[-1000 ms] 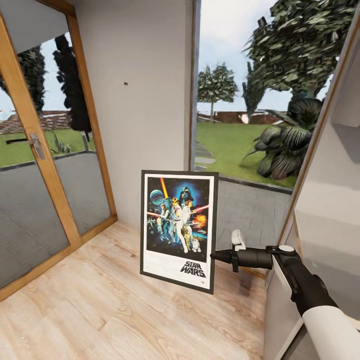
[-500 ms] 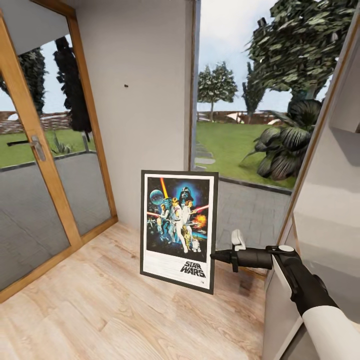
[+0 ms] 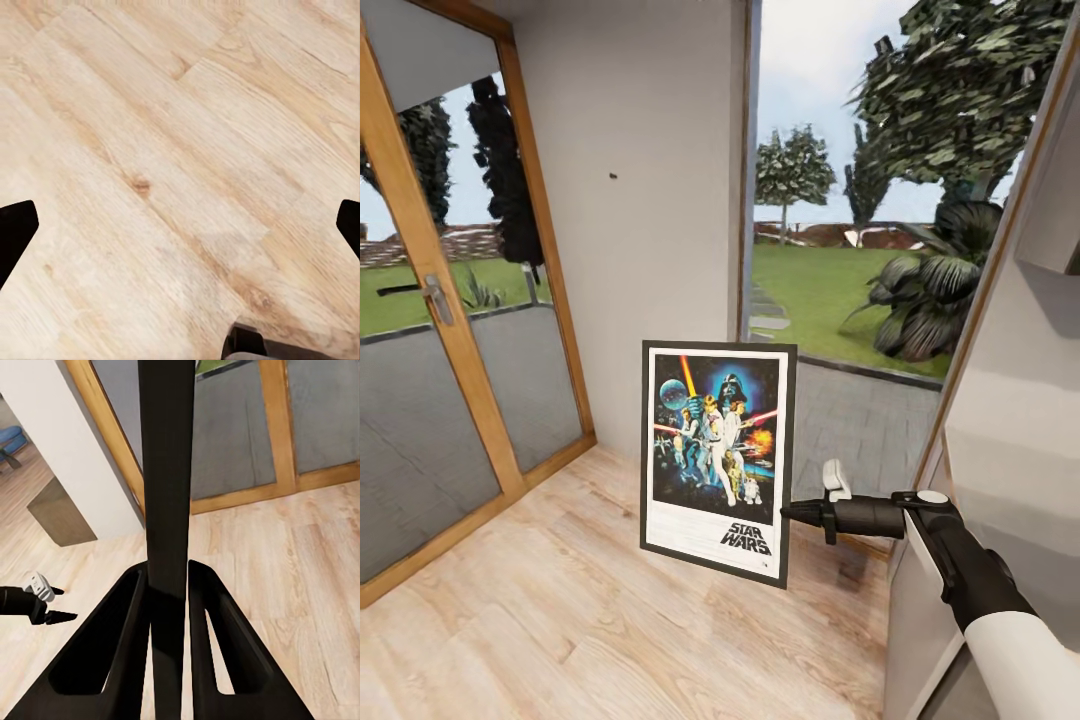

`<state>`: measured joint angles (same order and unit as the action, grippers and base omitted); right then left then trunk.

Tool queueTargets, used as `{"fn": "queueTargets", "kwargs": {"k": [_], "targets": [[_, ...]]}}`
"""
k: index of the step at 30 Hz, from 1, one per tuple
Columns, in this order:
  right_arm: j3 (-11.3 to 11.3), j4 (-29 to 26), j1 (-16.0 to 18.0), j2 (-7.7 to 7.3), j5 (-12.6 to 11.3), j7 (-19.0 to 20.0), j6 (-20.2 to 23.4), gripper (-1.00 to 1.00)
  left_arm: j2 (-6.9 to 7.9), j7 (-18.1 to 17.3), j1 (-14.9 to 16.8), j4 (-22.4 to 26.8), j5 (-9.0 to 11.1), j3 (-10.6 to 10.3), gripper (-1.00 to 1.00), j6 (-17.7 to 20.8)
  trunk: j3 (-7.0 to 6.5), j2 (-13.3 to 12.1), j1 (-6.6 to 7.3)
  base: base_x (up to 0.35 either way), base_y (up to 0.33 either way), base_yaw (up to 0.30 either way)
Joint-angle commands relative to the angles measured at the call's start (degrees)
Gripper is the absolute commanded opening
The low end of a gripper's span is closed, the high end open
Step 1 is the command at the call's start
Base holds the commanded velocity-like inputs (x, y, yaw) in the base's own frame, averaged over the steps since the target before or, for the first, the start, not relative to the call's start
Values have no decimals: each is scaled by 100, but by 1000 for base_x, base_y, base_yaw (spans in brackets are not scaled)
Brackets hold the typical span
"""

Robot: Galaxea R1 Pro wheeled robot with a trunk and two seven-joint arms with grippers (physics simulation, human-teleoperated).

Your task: Pick up the poster from the kitchen countertop and hang it on one of the wall nails in the kitchen.

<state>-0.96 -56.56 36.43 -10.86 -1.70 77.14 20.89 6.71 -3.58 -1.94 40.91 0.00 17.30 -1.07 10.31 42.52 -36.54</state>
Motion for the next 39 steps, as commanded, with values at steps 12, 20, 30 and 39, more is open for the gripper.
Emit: {"fn": "queueTargets", "kwargs": {"k": [12,20,30,39], "targets": [[-9,5,2,1,-23,17,73,-100,-3,-37,0,-2,0,19,100,-8,-209,-477,263,0,0,0],[-9,5,3,4,-23,12,71,-100,-3,-37,0,-4,0,18,100,-7,-352,-797,438,0,0,0],[-9,5,3,1,-23,7,69,-100,-3,-37,0,-10,0,18,100,-8,-532,-1198,658,0,0,0],[-9,5,1,4,-23,4,72,-100,-3,-37,0,-12,0,16,100,-8,-693,-1559,856,0,0,0]]}}
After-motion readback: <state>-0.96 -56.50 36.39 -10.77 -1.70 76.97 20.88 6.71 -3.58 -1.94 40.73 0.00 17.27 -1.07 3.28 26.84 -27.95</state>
